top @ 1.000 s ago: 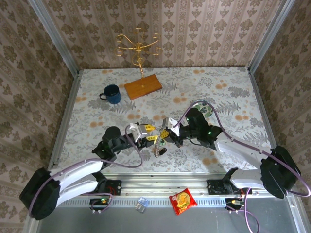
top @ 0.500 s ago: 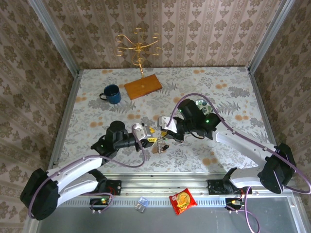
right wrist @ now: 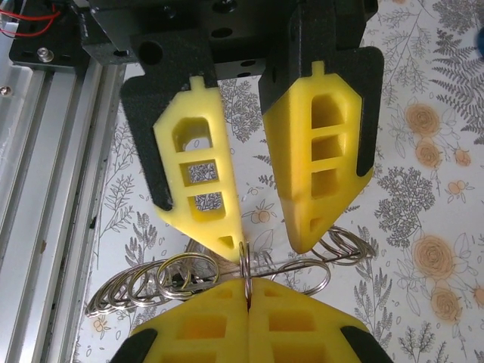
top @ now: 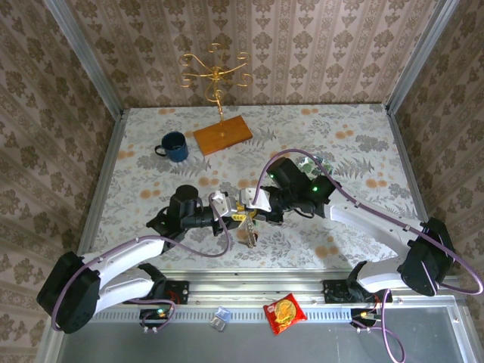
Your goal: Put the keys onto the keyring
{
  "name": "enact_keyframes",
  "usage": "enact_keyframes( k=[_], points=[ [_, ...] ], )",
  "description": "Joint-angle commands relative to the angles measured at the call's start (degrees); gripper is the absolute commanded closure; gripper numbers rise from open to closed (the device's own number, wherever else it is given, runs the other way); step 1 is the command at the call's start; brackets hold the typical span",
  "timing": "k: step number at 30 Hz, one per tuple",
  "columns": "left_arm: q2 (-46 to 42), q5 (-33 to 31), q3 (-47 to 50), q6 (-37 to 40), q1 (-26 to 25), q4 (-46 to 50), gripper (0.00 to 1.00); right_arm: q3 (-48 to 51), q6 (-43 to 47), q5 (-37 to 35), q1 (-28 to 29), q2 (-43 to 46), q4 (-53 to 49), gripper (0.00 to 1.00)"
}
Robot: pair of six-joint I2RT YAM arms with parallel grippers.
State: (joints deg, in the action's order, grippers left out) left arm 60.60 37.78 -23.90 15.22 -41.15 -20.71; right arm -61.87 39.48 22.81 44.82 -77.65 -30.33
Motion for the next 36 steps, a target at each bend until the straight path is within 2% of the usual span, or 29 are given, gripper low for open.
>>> enact_keyframes(
  k=[1,7,15,22,29,31,34,36],
  points=[
    [-0.82,3.02,-1.60,-0.03,0.29,-2.24,0.72,-1.34,0.59,-2.32,0.51,0.36,1.15,1.00],
    [-2.55,2.04,0.16,-0.62,0.45,-2.58,0.69,-0.28,0.77,-2.46,0.41,1.19,1.32,1.00],
    [-0.65,2.89,0.08,-1.86,0.27,-6.03,0.75,-0.38,-0.46,-0.50,0.84,0.74,3.29,1.00],
    [-0.04,3.06,-0.01,-2.22,0.43,-6.50,0.81,0.24,-2.36,1.19,1.08,0.84,5.10,1.00],
    [-0.22,3.30,-0.45,-0.98,0.50,-3.79,1.00,2.27,-5.44,3.48,0.32,2.16,8.00,1.00],
    [-0.26,3.43,-0.21,-1.15,0.50,-4.02,1.00,3.81,-7.48,4.88,-0.56,3.15,10.32,1.00],
    [-0.63,3.13,1.21,-2.35,0.45,-6.95,1.00,9.28,-14.02,12.71,-4.73,5.97,19.21,0.80],
    [-0.74,2.49,2.77,-3.92,0.54,-11.02,1.00,13.88,-17.61,16.50,-7.10,7.68,25.82,0.73]
  ],
)
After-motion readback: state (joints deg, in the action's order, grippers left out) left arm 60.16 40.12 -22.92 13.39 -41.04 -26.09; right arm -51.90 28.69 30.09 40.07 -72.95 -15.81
